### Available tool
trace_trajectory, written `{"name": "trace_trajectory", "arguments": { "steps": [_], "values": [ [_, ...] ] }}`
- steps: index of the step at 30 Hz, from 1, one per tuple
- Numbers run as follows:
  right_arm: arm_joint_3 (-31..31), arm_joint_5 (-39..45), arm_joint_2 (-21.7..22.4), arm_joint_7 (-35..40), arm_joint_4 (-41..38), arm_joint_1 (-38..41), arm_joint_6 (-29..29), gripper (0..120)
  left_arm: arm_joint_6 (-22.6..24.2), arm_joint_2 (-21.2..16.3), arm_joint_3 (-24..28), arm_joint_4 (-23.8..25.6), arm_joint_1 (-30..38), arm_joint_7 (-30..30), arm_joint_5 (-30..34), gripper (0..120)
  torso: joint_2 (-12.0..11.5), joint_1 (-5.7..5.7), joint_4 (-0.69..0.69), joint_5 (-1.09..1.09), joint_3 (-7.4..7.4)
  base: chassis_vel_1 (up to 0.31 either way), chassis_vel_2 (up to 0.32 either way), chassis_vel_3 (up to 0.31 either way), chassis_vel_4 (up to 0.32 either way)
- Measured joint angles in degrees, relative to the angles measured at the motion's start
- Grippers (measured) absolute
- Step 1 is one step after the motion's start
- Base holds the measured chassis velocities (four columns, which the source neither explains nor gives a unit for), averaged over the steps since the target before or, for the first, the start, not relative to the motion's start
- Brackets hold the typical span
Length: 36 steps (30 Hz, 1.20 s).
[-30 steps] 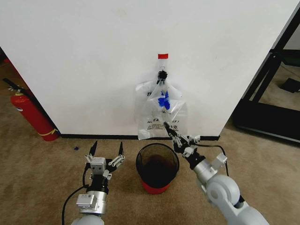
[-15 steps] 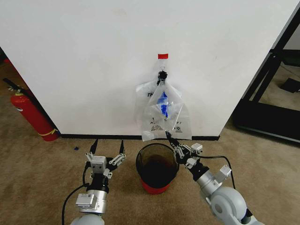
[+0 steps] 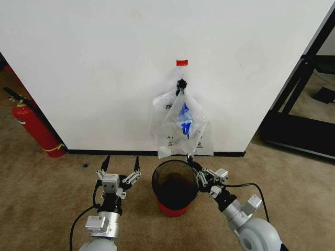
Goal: Pick up the garbage bag from the wall and place it over the trash bin.
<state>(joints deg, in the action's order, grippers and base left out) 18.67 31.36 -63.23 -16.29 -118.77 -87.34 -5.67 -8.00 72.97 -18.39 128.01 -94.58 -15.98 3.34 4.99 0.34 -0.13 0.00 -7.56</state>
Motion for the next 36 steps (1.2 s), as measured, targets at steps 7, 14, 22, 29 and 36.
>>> {"name": "trace_trajectory", "arguments": {
  "steps": [7, 14, 22, 29, 36],
  "values": [
    [0.72, -1.99, -0.29, -0.58, -0.62, -2.26, -1.05, 0, -0.04, 0.02, 0.33, -0.08, -0.03, 0.01, -0.08, 100, 0.00, 0.00, 0.00, 0.00, 0.00, 0.000, 0.000, 0.000, 0.000],
    [1.99, -3.90, -0.40, -1.39, -0.82, -4.32, -2.15, 0, -0.36, -0.05, 0.42, -0.08, -0.26, 0.03, -0.16, 100, -0.01, 0.00, 0.00, 0.00, 0.00, 0.000, 0.000, 0.000, 0.000],
    [2.35, -6.36, -0.62, -1.73, -0.54, -5.51, -3.43, 0, -0.43, -0.13, 0.95, -0.54, 0.15, 0.05, -0.17, 100, 0.00, 0.00, 0.00, 0.00, 0.00, 0.000, 0.000, 0.000, 0.000],
    [2.40, -7.49, -0.99, -1.97, 0.45, -5.14, -4.09, 0, -0.46, -0.20, 1.41, -1.00, 0.59, 0.06, -0.19, 100, 0.00, 0.00, 0.00, 0.00, 0.00, 0.000, 0.000, 0.000, 0.000],
    [3.43, -5.52, -0.79, -0.31, 0.68, -1.10, -3.03, 0, 0.66, -2.09, 2.50, 0.41, 2.01, 0.12, 0.73, 100, -0.01, 0.00, 0.00, 0.00, 0.00, 0.000, 0.000, 0.000, 0.000]
  ]
}}
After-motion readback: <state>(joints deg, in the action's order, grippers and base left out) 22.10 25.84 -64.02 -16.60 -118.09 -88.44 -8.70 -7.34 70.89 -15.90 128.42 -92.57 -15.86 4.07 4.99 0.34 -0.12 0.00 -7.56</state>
